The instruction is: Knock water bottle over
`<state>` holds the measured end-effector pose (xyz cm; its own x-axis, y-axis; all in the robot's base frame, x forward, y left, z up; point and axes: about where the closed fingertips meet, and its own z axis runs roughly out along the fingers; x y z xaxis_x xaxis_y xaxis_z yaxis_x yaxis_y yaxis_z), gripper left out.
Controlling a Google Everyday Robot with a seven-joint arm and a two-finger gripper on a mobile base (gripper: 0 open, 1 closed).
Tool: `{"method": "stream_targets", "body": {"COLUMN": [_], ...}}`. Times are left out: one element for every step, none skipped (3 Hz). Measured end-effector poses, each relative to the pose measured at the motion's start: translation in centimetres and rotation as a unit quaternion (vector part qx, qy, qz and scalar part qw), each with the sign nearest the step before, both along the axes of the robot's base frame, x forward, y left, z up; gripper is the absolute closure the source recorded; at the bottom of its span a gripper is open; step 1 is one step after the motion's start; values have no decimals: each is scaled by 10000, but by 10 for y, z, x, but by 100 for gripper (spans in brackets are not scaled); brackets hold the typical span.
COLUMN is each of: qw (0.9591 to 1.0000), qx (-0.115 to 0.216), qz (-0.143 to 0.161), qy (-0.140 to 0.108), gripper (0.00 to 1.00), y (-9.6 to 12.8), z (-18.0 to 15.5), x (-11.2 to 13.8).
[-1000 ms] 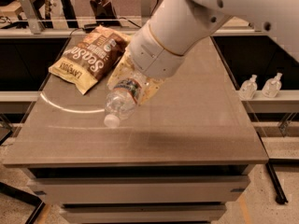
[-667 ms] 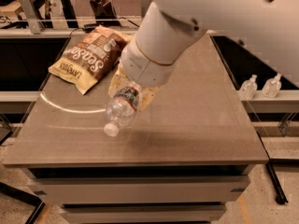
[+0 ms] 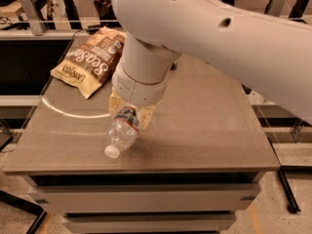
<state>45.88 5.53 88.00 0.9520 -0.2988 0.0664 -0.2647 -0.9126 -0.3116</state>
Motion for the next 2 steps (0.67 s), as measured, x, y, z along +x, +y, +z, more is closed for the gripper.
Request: {"method": "stream_targets", "body": {"qw": [9998, 9984], "qx": [-182, -516], "qz": [-69, -73], "qy": [106, 220], "gripper": [100, 81], "y": [2, 5], "z": [-12, -25], "x": [-6, -13]}}
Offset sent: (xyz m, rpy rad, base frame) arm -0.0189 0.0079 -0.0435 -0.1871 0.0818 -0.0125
